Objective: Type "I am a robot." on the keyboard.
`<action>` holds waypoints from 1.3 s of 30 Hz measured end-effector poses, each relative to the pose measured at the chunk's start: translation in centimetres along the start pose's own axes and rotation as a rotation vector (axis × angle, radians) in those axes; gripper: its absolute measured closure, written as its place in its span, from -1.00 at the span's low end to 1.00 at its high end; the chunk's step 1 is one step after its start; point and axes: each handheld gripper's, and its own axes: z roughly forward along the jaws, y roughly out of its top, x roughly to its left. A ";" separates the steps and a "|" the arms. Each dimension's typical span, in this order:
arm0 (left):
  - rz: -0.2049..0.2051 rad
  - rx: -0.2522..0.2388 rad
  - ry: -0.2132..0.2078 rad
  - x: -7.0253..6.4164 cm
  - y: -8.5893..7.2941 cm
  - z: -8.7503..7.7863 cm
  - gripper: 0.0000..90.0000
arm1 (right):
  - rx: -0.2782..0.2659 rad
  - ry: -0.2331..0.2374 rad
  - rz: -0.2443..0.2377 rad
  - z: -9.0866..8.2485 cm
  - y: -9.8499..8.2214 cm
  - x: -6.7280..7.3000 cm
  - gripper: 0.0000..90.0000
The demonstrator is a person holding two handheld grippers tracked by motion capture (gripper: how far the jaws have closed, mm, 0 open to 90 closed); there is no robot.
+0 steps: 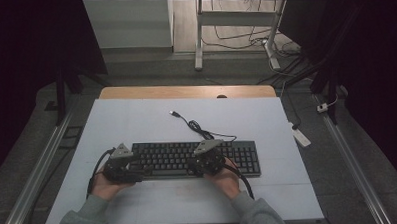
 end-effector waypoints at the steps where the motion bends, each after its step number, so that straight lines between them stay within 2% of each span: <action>1: 0.001 0.000 -0.001 0.0 0.0 0.0 -0.39 | 0.002 -0.002 0.000 0.0 0.0 0.0 1.00; 5: 0.003 0.003 -0.001 0.0 0.0 0.0 -0.39 | 0.021 -0.006 0.000 0.2 -0.1 0.0 1.00; 9: 0.002 0.001 0.000 0.0 0.0 0.0 -0.39 | 0.008 -0.006 -0.002 0.1 -0.1 0.0 1.00; 17: 0.001 -0.001 0.003 0.0 0.0 0.0 -0.39 | -0.095 -0.022 0.003 -1.9 -0.1 -0.5 0.99; 23: 0.003 -0.006 0.005 -0.1 0.0 -0.1 -0.39 | -0.121 -0.044 0.041 -3.2 -1.0 -1.3 0.67; 29: 0.005 -0.009 0.009 0.0 0.0 -0.1 -0.39 | -0.137 -0.081 0.054 -4.3 -2.0 -1.9 0.36; 33: 0.005 -0.009 0.009 0.0 0.0 -0.1 -0.39 | -0.127 -0.106 0.042 -4.8 -2.6 -2.2 0.28; 39: 0.005 -0.010 0.009 0.0 0.0 -0.1 -0.39 | -0.133 -0.118 0.043 -5.2 -3.0 -2.2 0.24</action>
